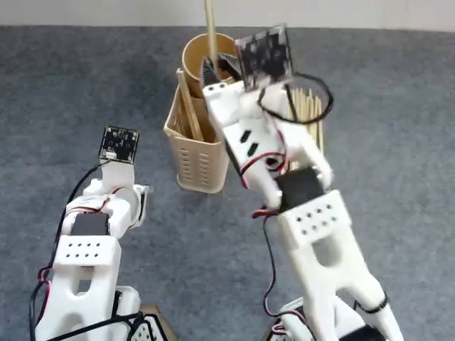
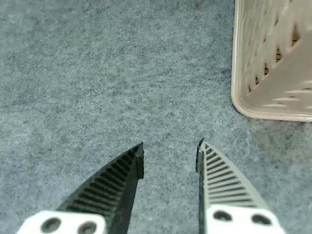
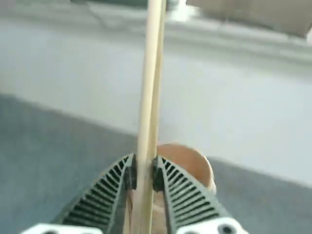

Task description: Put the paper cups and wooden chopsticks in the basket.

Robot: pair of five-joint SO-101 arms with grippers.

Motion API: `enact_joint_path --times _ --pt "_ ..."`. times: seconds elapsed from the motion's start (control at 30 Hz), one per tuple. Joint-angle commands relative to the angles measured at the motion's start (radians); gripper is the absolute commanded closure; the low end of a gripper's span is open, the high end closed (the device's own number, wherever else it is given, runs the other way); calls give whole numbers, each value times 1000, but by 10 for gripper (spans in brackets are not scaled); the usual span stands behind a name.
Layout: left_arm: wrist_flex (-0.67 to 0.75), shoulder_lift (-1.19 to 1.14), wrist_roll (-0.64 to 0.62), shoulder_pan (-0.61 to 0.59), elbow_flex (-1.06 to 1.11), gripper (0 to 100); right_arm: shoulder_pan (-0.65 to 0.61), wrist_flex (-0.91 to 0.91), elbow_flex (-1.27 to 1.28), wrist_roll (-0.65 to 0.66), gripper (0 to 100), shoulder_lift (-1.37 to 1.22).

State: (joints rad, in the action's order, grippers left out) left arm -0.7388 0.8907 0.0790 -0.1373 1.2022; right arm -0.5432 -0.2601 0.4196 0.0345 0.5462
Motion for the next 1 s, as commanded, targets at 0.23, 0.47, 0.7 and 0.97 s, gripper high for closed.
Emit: enact_joint_path --times 0.23,0.47,0.7,0.97 --pt "14 19 -3 12 -4 800 -4 231 102 -8 963 -67" --pt "14 19 -3 12 -4 800 -8 -143 16 -8 782 15" --pt "14 19 -3 12 -4 800 18 -216 8 -8 782 166" --pt "14 19 -3 12 -4 800 361 -561 153 68 782 400"
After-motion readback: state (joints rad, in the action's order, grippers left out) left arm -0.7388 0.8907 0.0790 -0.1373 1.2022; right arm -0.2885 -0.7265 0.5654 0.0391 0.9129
